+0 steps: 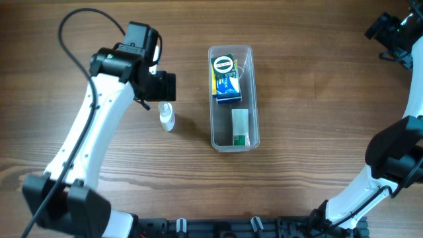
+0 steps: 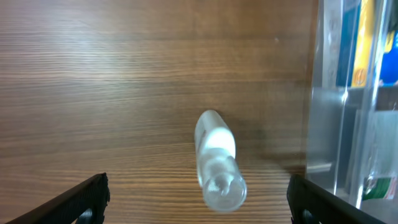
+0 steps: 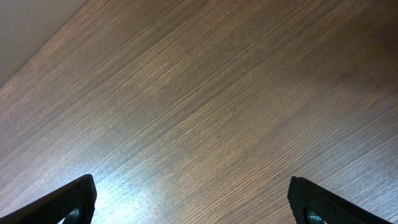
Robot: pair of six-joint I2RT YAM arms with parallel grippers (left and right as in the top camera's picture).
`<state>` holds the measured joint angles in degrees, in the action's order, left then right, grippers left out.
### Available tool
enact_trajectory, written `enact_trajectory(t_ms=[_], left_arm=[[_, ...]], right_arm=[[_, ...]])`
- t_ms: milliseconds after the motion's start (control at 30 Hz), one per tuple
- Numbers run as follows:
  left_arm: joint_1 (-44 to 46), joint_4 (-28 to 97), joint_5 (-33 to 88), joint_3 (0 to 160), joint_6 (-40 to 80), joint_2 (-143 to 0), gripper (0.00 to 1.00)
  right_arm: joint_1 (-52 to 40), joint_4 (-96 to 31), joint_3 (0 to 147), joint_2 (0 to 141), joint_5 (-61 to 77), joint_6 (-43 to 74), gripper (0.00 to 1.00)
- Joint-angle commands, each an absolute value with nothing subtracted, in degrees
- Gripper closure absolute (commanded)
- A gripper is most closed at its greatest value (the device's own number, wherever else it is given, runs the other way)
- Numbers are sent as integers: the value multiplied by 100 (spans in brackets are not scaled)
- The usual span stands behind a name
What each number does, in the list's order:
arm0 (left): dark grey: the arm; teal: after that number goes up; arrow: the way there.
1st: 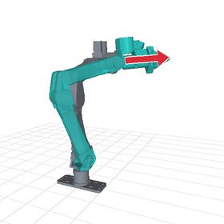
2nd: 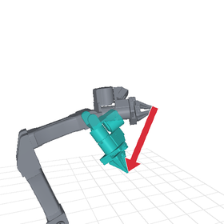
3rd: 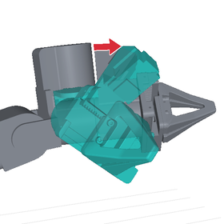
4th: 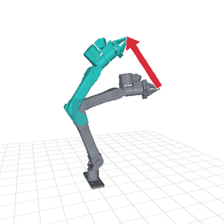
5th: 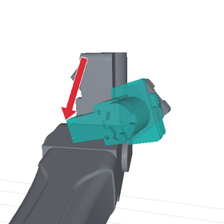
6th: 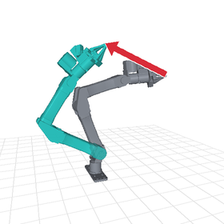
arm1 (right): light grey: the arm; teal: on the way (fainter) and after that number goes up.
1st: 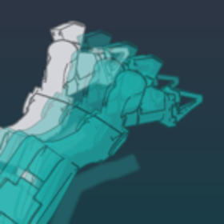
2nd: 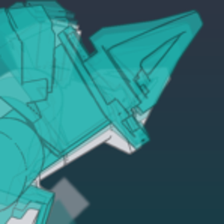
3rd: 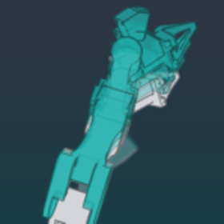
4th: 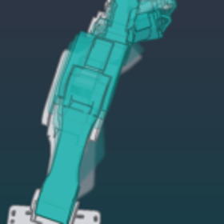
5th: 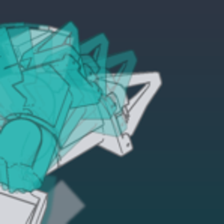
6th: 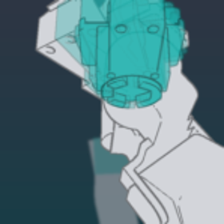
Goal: Pack container
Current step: 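Lower the left gripper onto the white Calamine bottle and grasp it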
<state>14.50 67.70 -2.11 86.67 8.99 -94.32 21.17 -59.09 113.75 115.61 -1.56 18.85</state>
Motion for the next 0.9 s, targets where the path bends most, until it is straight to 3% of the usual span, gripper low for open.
enact_trajectory(t_ms=[0, 400, 867], left_arm=[[1439, 6757, 106, 8613, 408, -9880, 8], [1439, 7109, 322, 8613, 21, -10844, 8], [1439, 7242, 471, 8608, 43, -10897, 11]], right_arm=[[2108, -5894, 11389, 11633, -211, 1953, 0], [2108, -5894, 11389, 11633, -211, 1953, 0], [2108, -5894, 11389, 11633, -213, 1955, 0]])
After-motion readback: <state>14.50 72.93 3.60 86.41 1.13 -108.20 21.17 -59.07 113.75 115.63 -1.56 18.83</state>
